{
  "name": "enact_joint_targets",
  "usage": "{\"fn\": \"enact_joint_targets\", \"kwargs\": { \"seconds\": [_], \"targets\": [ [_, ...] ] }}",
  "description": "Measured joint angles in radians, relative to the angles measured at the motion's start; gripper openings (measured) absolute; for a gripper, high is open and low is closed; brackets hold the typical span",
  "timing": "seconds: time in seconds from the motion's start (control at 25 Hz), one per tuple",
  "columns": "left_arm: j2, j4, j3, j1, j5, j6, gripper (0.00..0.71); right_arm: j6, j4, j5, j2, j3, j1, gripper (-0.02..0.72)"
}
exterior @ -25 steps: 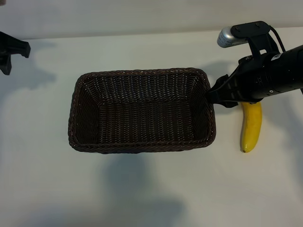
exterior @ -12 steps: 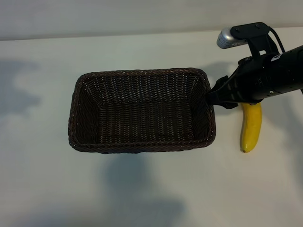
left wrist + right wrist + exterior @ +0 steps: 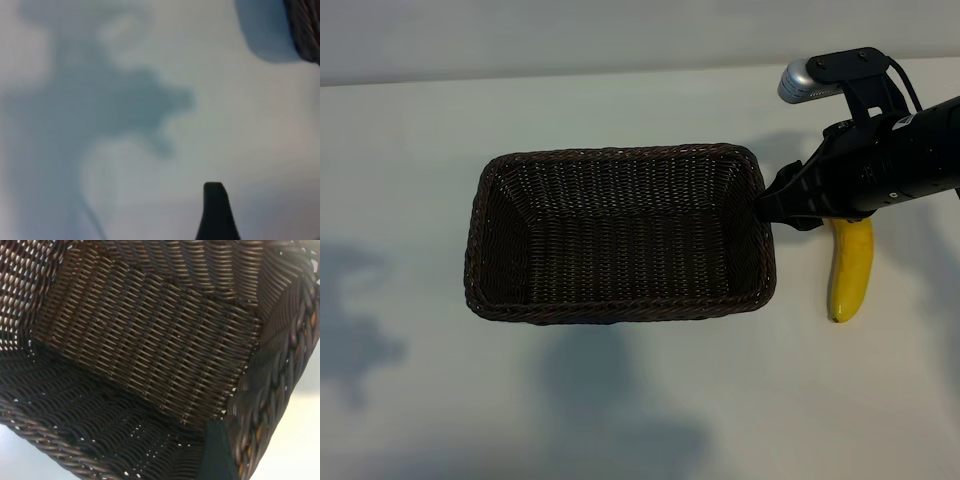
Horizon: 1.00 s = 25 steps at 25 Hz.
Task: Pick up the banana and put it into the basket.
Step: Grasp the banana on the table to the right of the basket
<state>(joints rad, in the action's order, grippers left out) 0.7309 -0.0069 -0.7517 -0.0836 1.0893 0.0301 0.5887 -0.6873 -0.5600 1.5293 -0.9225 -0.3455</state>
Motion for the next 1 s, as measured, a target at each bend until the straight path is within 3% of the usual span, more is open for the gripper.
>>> {"fn": "enact_joint_targets", "kwargs": {
  "seconds": [0.32, 0.84, 1.0],
  "targets": [
    [-0.217, -0.002, 0.225, 0.0, -0.064, -0.015, 0.521, 0.0, 0.0, -0.001, 0.0, 0.0, 0.0, 0.505],
    [-0.325, -0.002, 0.236, 0.003, -0.06, -0.018, 0.52, 0.0, 0.0, -0.008, 0.0, 0.0, 0.0, 0.505],
    [-0.371, -0.002, 0.237, 0.067, -0.06, -0.018, 0.52, 0.0, 0.0, -0.008, 0.0, 0.0, 0.0, 0.505]
  ]
}}
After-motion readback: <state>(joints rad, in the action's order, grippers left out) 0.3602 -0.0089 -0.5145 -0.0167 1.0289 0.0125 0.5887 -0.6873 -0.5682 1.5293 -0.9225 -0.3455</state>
